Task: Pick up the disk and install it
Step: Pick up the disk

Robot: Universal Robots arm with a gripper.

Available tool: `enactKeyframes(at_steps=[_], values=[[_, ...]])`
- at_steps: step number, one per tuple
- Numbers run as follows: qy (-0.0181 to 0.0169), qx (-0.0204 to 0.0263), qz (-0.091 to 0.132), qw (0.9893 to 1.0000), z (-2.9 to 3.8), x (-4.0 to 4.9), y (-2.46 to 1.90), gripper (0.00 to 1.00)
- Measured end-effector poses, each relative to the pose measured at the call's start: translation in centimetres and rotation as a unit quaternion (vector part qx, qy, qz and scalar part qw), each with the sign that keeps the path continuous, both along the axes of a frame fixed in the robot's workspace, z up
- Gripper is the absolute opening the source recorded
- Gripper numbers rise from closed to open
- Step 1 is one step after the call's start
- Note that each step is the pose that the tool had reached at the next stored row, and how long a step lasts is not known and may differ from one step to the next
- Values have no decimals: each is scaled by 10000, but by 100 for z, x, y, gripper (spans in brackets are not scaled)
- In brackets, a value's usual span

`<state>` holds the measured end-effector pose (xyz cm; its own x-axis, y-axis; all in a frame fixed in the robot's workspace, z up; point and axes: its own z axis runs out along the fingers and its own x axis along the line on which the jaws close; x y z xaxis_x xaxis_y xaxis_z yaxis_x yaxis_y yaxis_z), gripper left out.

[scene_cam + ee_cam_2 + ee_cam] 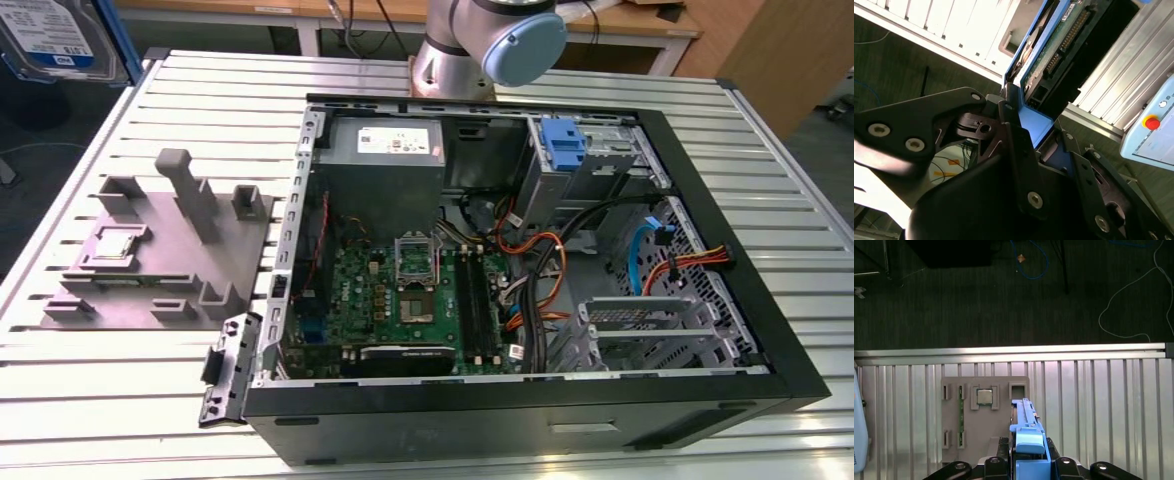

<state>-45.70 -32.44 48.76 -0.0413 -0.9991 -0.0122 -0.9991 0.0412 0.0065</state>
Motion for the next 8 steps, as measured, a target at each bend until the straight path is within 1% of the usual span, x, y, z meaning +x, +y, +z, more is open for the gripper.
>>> enactKeyframes(at_steps=[6,8], values=[[0,0,0,10000,0,1,0,37],[1,0,0,10000,2,15,0,37]])
